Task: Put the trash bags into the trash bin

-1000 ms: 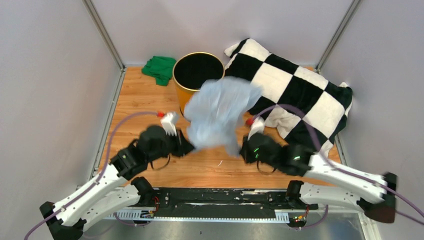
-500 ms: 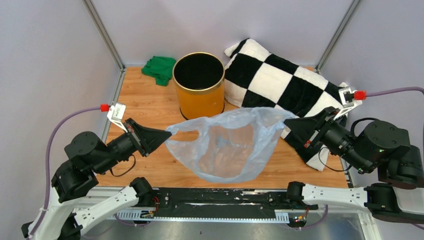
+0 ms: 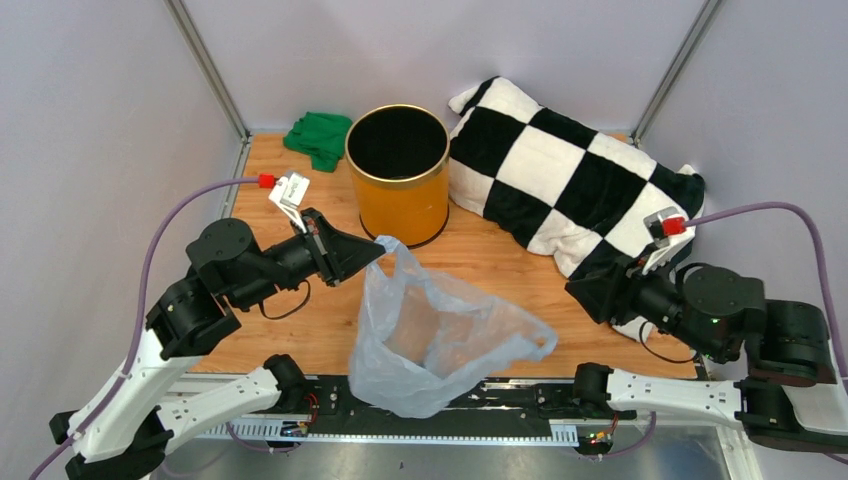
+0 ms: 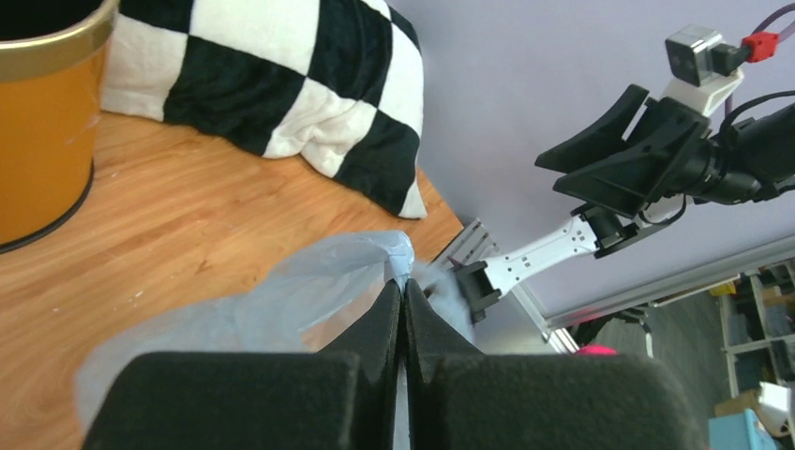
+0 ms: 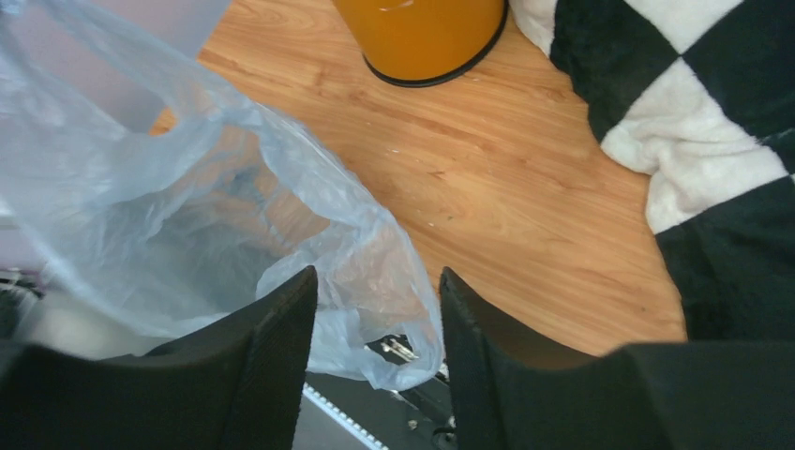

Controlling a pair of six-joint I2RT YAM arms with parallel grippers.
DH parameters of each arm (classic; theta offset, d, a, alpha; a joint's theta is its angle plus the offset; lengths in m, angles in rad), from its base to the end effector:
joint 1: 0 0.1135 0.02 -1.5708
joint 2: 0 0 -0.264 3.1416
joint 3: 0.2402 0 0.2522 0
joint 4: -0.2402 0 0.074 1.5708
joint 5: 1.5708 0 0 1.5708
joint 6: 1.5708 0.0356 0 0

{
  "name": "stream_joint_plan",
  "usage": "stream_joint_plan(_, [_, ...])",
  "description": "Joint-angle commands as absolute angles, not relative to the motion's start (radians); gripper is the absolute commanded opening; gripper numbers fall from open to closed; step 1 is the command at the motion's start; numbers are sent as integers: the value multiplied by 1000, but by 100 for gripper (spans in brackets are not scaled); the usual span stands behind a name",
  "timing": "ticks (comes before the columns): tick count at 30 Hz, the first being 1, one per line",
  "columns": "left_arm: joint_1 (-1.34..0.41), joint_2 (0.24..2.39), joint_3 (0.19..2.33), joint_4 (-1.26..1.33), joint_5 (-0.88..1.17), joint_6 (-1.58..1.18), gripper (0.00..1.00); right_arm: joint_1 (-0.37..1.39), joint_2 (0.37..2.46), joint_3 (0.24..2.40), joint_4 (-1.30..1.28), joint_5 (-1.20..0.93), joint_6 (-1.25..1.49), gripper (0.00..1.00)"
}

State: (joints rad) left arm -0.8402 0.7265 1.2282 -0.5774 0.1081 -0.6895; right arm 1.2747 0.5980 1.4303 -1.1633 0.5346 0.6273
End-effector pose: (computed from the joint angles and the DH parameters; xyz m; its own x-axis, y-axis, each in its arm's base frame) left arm 0.0757 -0.0902 0.4510 -0.5556 -0.3276 -0.7642 0.5946 0.4859 -0.6406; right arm 0.0236 0.0151 0.4497 -0.4773 0.1662 -0.8629 -0.4968 0.7589 0.4210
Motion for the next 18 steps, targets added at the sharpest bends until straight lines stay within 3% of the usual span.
stream_joint_plan(1, [-844,752,1223,-487,164,-721,0,1285,682,1501,-1176,467,568,56])
stream_joint_plan(4, [-844,755,1211,-451,149,-753,0,1284,782,1475,-1066,348,556,51])
stream_joint_plan(9, [-845,758,1197,-415,135,-788,0,1291,903,1293,-733,188,640,31])
stream_joint_plan(18, [-845,746,1195,-365,123,-828,0,1399,1079,1122,-294,378,758,6])
